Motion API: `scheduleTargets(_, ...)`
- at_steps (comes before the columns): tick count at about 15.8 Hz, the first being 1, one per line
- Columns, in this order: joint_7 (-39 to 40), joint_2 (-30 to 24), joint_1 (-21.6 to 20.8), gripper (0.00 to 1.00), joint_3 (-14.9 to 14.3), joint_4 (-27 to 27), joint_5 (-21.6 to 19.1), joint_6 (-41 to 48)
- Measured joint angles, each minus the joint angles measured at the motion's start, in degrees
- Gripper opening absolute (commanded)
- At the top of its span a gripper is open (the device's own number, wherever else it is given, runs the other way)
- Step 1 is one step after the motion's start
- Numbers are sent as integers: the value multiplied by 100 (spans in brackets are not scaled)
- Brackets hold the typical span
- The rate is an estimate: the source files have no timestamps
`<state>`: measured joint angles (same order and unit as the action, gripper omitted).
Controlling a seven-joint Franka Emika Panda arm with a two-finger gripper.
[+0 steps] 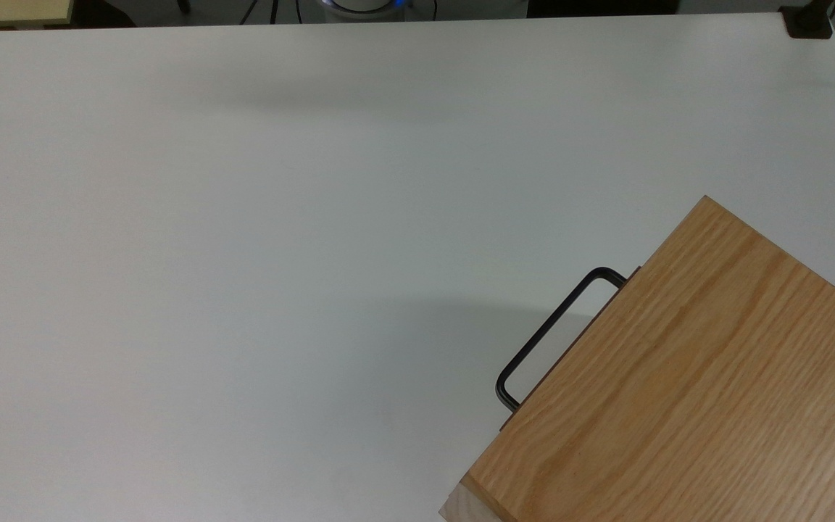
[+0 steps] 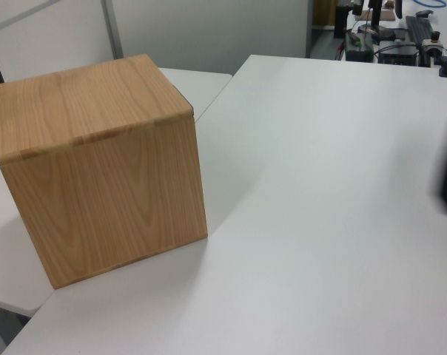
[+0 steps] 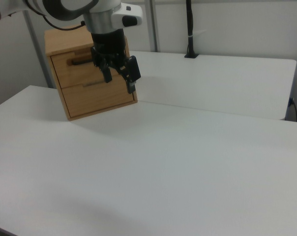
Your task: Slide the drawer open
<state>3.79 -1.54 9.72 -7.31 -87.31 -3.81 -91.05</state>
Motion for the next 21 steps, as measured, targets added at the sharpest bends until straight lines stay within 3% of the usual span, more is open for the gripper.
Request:
scheduleTargets(15,2,21,-7,100,189,-56,-26,206)
scheduleTargets(21,-605,43,-8,100,218,-56,-1143,303)
